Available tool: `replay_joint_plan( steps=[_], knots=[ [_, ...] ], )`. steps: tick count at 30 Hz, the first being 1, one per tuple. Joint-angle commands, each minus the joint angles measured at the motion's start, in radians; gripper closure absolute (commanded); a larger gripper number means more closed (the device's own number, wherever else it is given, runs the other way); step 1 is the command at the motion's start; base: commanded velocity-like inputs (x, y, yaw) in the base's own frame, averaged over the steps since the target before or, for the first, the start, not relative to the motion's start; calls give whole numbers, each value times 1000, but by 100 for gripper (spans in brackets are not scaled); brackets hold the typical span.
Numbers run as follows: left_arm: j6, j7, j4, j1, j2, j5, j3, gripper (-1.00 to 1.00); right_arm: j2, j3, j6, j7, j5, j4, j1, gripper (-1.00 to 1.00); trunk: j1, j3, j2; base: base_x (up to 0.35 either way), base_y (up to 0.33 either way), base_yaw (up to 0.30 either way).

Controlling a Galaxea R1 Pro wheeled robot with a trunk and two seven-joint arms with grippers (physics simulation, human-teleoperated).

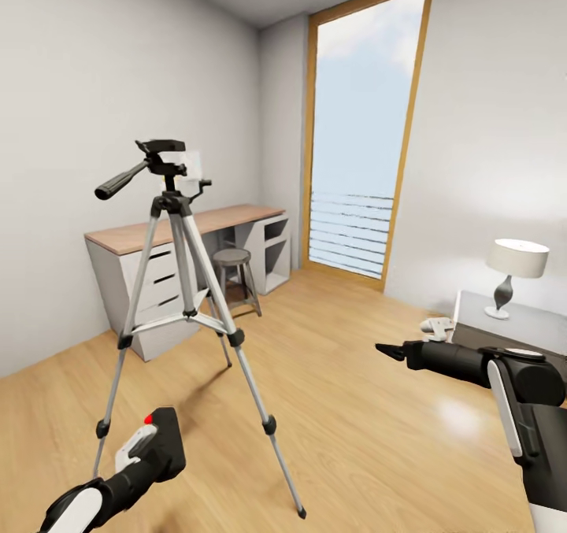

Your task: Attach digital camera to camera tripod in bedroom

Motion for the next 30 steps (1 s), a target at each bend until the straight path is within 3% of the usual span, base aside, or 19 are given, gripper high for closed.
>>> replay_joint_plan(
  steps=[1,17,24,30],
  knots=[
    [0,16,0,6,0,11,-2,100,0,-1,5,8,5,-1,-1,-100,-4,1,7,0,0,-152],
    [-52,47,41,83,-9,19,4,100,3,2,5,9,6,2,0,-100,-65,27,119,0,0,-71],
    [-68,49,45,92,-6,20,7,100,5,56,5,9,8,7,0,-100,-92,39,168,0,0,94],
    [-71,51,51,93,-6,16,7,100,6,77,5,9,11,16,0,-100,-92,30,168,0,0,156]
  ],
)
